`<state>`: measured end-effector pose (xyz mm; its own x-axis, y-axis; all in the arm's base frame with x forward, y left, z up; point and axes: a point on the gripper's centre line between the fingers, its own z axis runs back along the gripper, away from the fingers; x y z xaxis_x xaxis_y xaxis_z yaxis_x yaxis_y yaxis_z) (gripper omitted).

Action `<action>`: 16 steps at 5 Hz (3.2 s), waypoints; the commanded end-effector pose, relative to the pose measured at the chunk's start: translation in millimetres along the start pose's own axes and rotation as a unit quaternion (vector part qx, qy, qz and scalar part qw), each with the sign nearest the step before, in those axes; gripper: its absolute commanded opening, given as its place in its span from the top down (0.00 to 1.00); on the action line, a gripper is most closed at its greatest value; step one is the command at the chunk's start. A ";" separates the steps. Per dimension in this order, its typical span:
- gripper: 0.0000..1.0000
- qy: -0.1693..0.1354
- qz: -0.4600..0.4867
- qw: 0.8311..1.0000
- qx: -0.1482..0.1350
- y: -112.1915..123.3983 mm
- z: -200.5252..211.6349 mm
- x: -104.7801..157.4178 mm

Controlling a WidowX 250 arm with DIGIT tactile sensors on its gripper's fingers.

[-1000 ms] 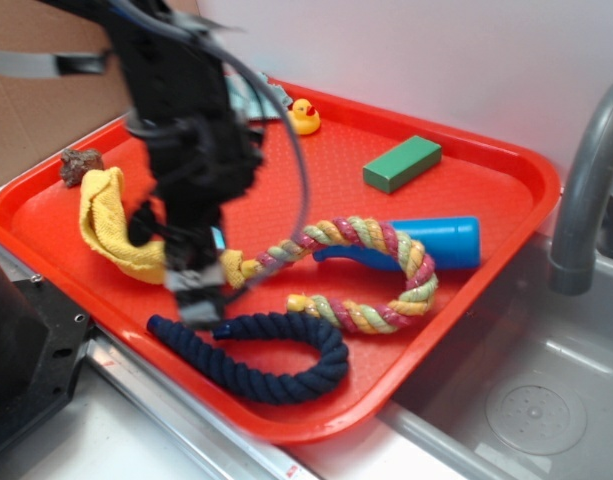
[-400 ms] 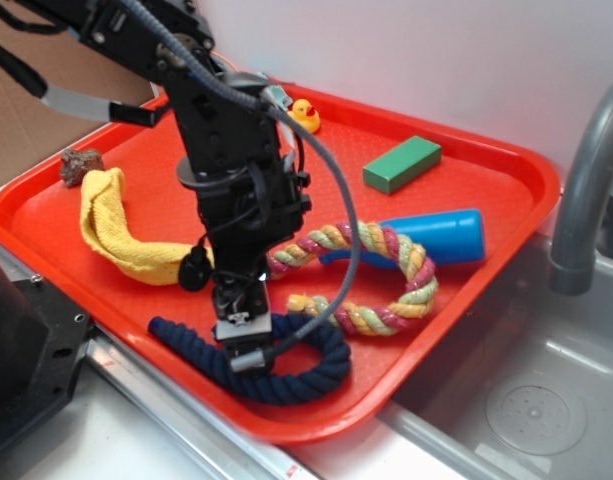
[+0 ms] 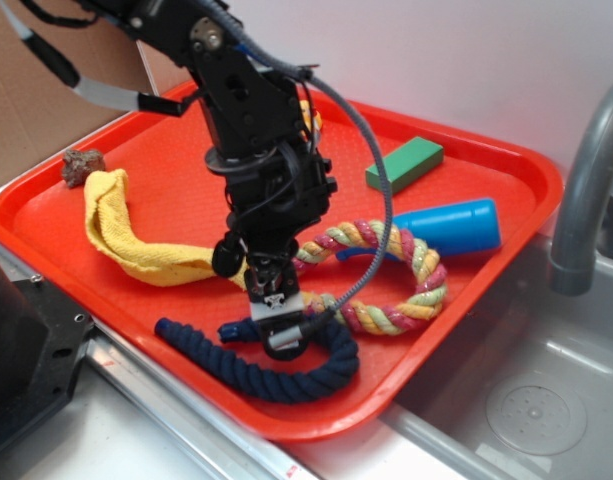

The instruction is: Grab the blue rope.

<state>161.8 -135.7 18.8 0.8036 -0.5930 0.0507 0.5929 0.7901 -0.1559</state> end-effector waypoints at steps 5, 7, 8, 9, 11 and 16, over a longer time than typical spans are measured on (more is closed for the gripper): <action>0.00 0.024 -0.051 0.997 0.049 0.7 23.6 -14.5; 0.00 0.022 -0.070 0.996 0.043 -6.9 0.4 -3.4; 0.00 0.019 -0.124 0.991 0.040 -11.6 -4.3 15.2; 0.00 0.011 -0.162 0.986 0.040 -17.0 -1.8 28.3; 1.00 0.020 -0.135 0.990 0.042 -16.9 2.4 15.9; 1.00 -0.014 0.245 0.966 0.078 -17.3 163.7 -48.2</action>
<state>125.1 -73.2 172.6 0.9891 -0.1467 0.0100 0.1467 0.9892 -0.0040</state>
